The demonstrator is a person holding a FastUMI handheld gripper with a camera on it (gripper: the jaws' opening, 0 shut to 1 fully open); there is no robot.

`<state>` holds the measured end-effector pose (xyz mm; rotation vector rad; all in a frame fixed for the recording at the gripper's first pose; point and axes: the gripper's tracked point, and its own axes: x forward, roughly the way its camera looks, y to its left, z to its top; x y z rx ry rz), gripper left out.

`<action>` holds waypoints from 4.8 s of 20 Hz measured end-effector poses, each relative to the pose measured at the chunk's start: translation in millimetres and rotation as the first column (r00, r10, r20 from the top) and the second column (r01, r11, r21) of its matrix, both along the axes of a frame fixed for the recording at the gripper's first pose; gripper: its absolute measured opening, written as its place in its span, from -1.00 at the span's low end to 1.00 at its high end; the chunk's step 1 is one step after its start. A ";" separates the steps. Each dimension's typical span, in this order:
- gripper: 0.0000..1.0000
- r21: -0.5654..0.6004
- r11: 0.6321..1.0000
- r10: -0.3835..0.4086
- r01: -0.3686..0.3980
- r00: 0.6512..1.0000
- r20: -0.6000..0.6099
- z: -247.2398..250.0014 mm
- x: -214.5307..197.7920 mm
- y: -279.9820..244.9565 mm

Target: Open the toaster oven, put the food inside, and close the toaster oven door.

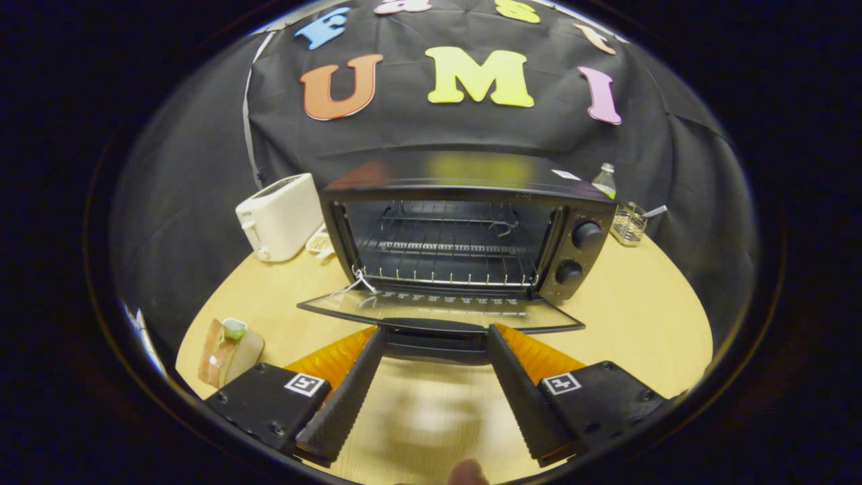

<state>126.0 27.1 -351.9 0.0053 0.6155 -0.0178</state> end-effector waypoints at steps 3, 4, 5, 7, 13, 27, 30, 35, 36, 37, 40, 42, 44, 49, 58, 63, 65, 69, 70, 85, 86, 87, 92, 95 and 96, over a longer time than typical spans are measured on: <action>1.00 0.042 0.999 -0.007 0.011 0.996 -0.087 -29.2 -14.3 1.3; 1.00 0.040 0.999 -0.011 0.015 0.995 -0.103 -34.0 -17.7 -1.2; 1.00 0.031 0.999 -0.002 0.005 0.995 -0.099 -33.8 -20.5 -0.3; 0.97 -0.011 0.999 0.037 -0.038 0.997 -0.068 -17.9 -23.7 1.9; 1.00 -0.008 0.975 0.222 -0.222 0.975 -0.013 46.3 -49.0 28.9; 1.00 0.398 0.799 0.554 -0.451 0.810 -0.194 59.4 -66.6 167.6; 1.00 0.476 0.778 0.568 -0.409 0.783 -0.256 41.5 -67.6 185.7; 0.98 0.622 0.740 0.571 -0.258 0.730 -0.376 0.3 -67.2 221.6; 0.96 0.639 0.733 0.572 -0.232 0.718 -0.396 -8.1 -65.8 228.2; 0.87 0.653 0.729 0.571 -0.207 0.710 -0.412 -14.1 -63.3 234.3; 0.69 0.677 0.720 0.565 -0.151 0.695 -0.445 -28.8 -56.0 248.3; 0.53 0.687 0.714 0.564 -0.135 0.693 -0.449 -32.4 -51.9 253.3; 0.30 0.698 0.706 0.565 -0.118 0.688 -0.456 -34.3 -51.0 256.9; -0.24 0.719 0.690 0.565 -0.087 0.685 -0.460 -29.1 -54.6 254.4; -0.30 0.823 0.563 0.547 -0.075 0.781 -0.302 58.1 -54.7 227.7; -0.30 0.826 0.558 0.428 -0.081 0.881 -0.203 87.5 -35.7 155.8; -0.30 0.820 0.570 0.349 -0.056 0.920 -0.179 87.2 -23.0 119.5; -0.30 0.816 0.578 0.187 0.004 0.973 -0.137 76.4 2.5 56.8; -0.30 0.818 0.575 0.146 0.024 0.981 -0.131 71.3 10.9 44.9; -0.29 0.950 0.262 -0.378 0.171 0.924 -0.062 24.0 165.7 -36.7; -0.28 0.957 0.236 -0.398 0.170 0.915 -0.064 24.6 169.6 -37.1; -0.22 0.956 0.220 -0.421 0.192 0.903 -0.085 21.1 170.2 -36.7; 0.21 0.908 0.346 -0.353 0.237 0.929 -0.108 12.3 160.7 -8.5; 0.41 0.826 0.512 -0.249 0.236 0.961 -0.120 7.2 150.2 3.8; 0.51 0.787 0.569 -0.228 0.238 0.965 -0.127 7.2 146.7 5.1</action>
